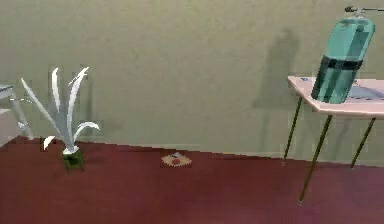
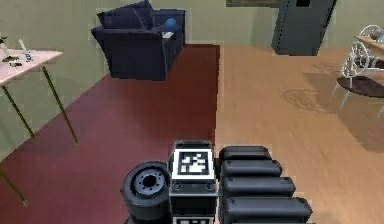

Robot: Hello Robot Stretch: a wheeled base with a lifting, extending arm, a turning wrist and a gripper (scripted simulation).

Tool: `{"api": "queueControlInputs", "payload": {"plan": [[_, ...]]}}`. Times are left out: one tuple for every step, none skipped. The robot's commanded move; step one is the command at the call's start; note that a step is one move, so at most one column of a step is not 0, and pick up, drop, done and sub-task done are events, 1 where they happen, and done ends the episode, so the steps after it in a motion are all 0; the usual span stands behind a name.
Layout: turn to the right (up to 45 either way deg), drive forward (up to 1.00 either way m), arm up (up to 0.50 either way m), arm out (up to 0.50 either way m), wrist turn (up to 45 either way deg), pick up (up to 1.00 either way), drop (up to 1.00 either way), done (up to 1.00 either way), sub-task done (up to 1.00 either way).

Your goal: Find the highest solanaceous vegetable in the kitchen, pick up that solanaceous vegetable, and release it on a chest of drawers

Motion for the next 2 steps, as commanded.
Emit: {"api": "queueControlInputs", "payload": {"plan": [[-9.0, 0.00, 0.00, 0.00, 0.0, 0.00, 0.00, 0.00, 0.00], [0.0, 0.20, 0.00, 0.00, 0.0, 0.00, 0.00, 0.00, 0.00]]}}
